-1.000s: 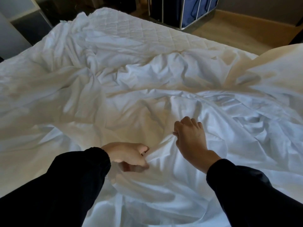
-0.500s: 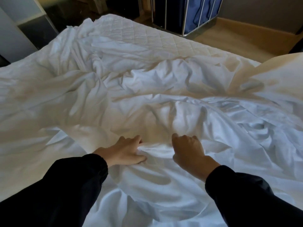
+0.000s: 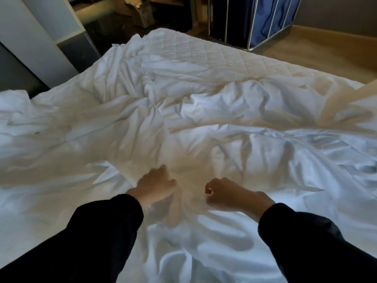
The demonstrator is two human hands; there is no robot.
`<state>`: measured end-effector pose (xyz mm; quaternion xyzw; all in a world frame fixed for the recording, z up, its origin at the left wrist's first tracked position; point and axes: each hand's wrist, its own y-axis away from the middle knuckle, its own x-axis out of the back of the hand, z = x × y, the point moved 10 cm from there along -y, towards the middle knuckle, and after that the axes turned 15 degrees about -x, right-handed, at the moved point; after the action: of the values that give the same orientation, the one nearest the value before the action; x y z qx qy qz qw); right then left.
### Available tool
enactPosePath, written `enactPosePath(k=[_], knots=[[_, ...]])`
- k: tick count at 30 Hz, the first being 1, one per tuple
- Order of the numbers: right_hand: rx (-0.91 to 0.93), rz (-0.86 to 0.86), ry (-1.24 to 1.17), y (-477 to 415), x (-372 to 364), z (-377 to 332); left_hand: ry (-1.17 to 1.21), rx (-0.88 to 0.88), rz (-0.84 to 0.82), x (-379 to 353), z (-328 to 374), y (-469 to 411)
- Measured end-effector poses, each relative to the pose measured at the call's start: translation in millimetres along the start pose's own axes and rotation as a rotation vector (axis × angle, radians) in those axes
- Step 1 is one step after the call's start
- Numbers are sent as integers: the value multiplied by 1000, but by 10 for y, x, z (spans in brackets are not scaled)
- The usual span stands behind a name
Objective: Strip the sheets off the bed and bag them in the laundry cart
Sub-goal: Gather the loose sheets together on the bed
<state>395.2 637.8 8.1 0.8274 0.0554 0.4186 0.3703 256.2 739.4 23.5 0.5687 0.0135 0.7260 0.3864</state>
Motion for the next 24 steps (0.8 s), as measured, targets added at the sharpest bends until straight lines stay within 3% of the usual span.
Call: enactPosePath(k=[1, 3, 7, 11, 13, 15, 17, 21, 24], knots=[[8, -3, 51, 5, -29, -9, -138, 69, 32, 68, -159, 12], [39, -27, 87, 30, -86, -72, -110, 223, 46, 52, -478, 38], [156, 7, 111, 88, -129, -341, 393, 460, 116, -295, -866, 75], [240, 67, 273, 135, -184, -603, 867, 512, 482, -401, -1010, 160], [210, 28, 327, 125, -276, -613, 880, 528, 546, -384, -1047, 337], [162, -38, 334, 133, -398, -606, 744, 536, 615, -294, -1122, 574], [101, -92, 300, 138, -538, -563, 684, 539, 766, -152, -1188, 904], [-64, -139, 244, 148, -799, -334, 849, 564, 1120, 15, -1404, 1703], [-32, -271, 391, 396, -1090, -298, 988, 555, 1278, 29, -1495, 2303]])
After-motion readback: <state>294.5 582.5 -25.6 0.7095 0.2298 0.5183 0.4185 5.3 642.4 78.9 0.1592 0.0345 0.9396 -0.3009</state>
